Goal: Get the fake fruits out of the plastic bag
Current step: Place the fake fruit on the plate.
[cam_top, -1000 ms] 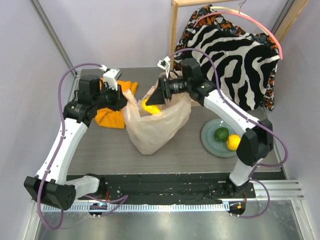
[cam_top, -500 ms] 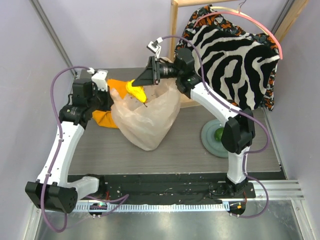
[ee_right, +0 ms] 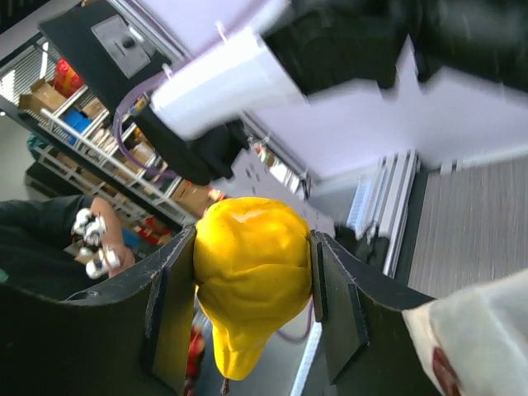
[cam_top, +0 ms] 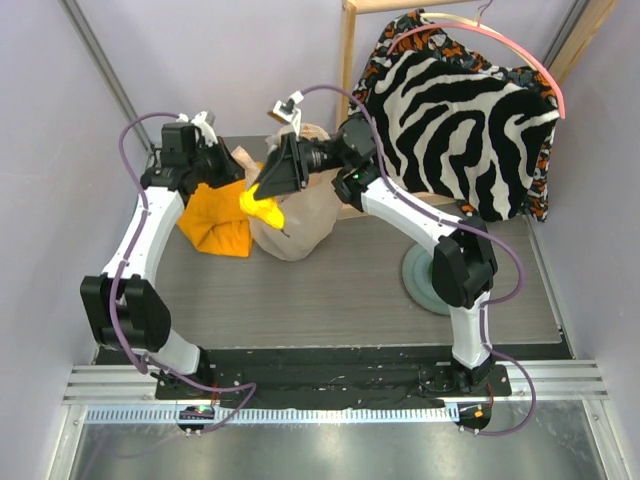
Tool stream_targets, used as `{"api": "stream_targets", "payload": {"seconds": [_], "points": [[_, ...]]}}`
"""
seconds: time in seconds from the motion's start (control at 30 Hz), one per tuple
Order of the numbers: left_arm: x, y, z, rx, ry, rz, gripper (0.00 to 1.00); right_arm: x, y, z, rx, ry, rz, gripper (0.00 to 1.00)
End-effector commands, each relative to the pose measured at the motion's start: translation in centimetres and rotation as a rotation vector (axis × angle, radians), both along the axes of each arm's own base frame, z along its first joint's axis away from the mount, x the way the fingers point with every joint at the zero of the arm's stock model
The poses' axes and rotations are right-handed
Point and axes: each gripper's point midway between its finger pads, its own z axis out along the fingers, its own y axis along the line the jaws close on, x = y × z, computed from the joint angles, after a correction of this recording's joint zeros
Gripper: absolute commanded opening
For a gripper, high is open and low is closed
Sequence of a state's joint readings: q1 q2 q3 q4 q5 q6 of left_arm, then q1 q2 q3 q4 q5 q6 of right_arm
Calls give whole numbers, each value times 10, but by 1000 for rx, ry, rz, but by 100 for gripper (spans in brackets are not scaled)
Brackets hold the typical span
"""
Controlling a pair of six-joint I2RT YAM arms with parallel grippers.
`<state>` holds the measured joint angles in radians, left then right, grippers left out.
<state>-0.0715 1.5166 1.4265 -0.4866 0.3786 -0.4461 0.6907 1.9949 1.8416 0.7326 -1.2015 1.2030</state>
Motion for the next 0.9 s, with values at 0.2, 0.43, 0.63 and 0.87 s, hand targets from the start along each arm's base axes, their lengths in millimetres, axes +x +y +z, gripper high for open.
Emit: {"api": "stream_targets", "payload": {"seconds": [0.2, 0.43, 0.63, 0.87], "points": [[5, 5, 109, -49, -270, -33, 0, -22, -86, -92, -179, -30, 166, 27], [-42, -21, 77, -122, -186, -155, 0, -16, -105, -81, -134, -76, 89, 25], [-75, -34, 94, -23, -286, -276, 0, -10, -103, -74, -132, 116, -12, 23], [-84, -36, 111, 13, -340, -307, 0, 116, -108, -135, -496, -40, -593, 15]]}}
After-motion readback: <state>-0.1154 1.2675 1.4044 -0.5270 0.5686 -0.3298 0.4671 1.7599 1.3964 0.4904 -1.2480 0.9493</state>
